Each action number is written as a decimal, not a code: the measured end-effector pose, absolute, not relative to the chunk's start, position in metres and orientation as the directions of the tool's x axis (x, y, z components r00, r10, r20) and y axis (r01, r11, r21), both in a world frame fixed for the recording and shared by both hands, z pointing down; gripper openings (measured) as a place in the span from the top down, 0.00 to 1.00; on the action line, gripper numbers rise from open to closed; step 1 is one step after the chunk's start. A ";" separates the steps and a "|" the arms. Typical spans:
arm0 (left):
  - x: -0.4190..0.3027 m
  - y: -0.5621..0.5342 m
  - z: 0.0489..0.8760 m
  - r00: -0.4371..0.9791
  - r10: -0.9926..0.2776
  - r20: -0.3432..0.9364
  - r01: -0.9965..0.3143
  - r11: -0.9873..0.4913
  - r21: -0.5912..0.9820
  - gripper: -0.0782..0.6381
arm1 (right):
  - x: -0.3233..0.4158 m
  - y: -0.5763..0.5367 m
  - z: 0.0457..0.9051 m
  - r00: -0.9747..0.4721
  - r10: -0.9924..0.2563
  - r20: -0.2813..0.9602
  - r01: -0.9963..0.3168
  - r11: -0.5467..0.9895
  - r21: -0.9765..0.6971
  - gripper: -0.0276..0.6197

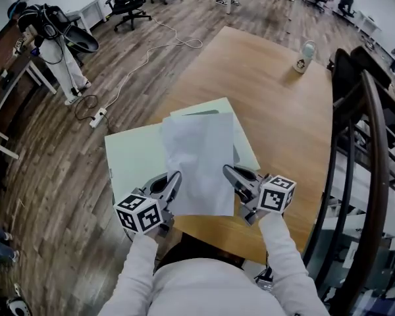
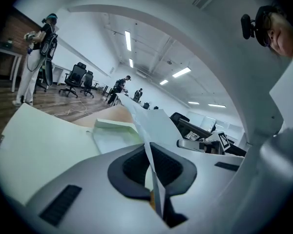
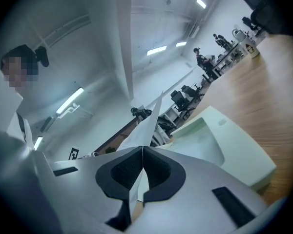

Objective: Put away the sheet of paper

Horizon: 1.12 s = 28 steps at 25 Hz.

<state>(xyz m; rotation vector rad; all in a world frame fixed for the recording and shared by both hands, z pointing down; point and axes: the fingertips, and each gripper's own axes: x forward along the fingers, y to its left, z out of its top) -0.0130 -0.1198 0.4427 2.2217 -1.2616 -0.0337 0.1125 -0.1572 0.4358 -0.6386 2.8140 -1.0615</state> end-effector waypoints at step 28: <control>-0.133 -0.181 0.488 0.452 -0.853 0.261 -0.780 -0.236 0.579 0.87 | -0.014 -0.242 0.485 -0.907 -0.287 0.308 -0.419 0.693 -0.587 0.91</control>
